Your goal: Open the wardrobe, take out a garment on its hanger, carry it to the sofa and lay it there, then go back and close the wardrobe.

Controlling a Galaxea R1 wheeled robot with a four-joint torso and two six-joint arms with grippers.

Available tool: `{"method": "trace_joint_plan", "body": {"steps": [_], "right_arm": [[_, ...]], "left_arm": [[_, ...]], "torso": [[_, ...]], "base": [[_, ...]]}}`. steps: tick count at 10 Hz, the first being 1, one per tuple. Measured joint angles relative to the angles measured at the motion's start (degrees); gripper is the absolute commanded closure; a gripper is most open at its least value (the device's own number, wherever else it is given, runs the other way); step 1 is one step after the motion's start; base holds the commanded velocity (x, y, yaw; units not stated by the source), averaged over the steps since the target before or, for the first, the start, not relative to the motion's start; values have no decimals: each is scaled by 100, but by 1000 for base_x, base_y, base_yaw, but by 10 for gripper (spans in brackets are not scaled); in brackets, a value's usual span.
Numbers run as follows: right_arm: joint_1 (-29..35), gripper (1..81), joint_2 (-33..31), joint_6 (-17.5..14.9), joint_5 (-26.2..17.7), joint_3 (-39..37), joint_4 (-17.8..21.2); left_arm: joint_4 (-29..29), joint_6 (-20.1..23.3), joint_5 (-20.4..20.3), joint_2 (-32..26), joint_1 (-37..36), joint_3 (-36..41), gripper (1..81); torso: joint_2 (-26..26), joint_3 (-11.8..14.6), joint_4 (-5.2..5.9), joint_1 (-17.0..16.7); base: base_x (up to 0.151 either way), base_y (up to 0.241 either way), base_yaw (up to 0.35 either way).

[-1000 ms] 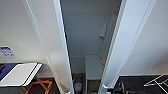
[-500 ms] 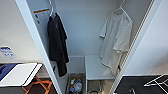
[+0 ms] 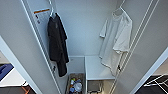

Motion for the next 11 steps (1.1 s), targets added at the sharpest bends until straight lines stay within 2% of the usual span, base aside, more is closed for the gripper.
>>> {"method": "trace_joint_plan", "body": {"steps": [2,3,4,5,6,7,9,11], "right_arm": [[-201,10,-306,26,276,16,0],[-286,10,-377,34,430,-48,-11],[-429,10,-394,139,483,-249,-24],[-549,10,-374,301,413,-480,-21],[-809,10,-338,506,-22,-824,-33],[-991,10,-308,684,-182,-1165,-32],[-1011,10,-148,1197,-41,-2166,-5],[-1111,10,67,1569,-63,-3148,11]], "left_arm": [[-13,13,-749,-49,343,-249,10],[113,-199,-653,-46,623,-417,10],[310,-262,-107,199,1236,-708,10],[390,-321,-63,336,1492,-1059,10],[393,-458,-333,362,1404,-1525,10],[386,-579,-471,408,1393,-1922,10],[393,-922,-650,976,1652,-3057,10],[393,-1285,-837,1509,1698,-4122,10]], "torso": [[0,2,0,0],[-2,4,0,-2],[-2,6,0,-7],[-7,6,0,-15],[-11,9,0,-22],[-13,9,0,-29],[-15,11,0,-33],[-18,13,0,-37]], "base": [[0,0,0],[0,0,0],[0,0,0],[0,0,0],[0,0,0],[0,0,0],[0,0,0],[0,0,0]]}}
